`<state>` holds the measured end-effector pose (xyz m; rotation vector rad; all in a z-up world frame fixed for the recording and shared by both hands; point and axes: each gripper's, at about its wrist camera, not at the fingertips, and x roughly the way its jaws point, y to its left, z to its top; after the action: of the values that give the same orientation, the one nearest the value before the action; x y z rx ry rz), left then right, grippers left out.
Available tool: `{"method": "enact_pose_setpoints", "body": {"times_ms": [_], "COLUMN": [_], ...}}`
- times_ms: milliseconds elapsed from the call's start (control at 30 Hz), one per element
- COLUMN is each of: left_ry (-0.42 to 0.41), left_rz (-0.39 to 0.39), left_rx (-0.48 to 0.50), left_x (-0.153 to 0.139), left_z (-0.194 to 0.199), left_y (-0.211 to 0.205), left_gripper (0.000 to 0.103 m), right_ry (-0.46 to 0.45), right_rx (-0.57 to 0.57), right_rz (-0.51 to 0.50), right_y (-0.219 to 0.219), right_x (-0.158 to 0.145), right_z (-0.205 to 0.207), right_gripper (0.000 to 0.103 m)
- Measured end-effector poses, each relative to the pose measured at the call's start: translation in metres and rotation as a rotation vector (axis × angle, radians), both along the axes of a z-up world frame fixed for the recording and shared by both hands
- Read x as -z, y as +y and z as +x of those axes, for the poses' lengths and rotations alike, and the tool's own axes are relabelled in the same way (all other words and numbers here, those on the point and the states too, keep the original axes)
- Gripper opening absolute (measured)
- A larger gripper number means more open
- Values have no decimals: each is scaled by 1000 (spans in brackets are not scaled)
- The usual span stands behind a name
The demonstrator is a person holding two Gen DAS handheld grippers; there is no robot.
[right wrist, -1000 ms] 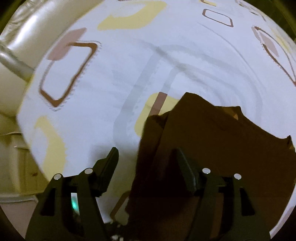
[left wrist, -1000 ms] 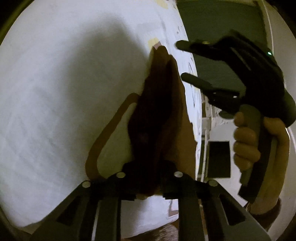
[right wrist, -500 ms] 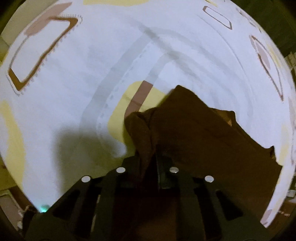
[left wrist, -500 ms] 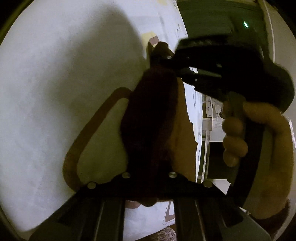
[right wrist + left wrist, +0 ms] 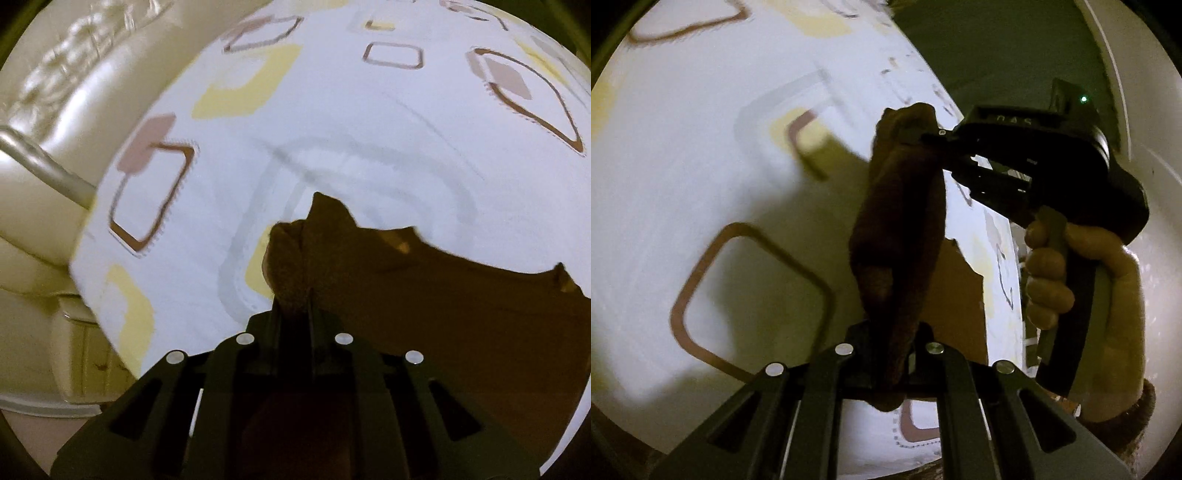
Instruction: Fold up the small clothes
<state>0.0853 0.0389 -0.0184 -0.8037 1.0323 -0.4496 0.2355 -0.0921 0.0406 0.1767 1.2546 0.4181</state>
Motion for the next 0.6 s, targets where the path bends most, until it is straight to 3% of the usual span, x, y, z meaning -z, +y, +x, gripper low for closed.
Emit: {"method": "enact_pose_setpoints", "body": {"times_ms": [267, 367, 600], "left_ry": [-70, -86, -111], "left_rz": [91, 114, 171], "left_rx": [84, 119, 214], "left_x": [-35, -42, -47], "left_z": [2, 5, 7], "left_y": [-53, -78, -146], "left_gripper": [8, 8, 8], "right_ry": [-62, -90, -123], "right_rx": [62, 96, 196], "right_rz": [140, 191, 283], "right_y": [-62, -106, -199], "right_x": [-35, -46, -45], "right_z": [-10, -22, -47], "right_gripper": [10, 10, 10]}}
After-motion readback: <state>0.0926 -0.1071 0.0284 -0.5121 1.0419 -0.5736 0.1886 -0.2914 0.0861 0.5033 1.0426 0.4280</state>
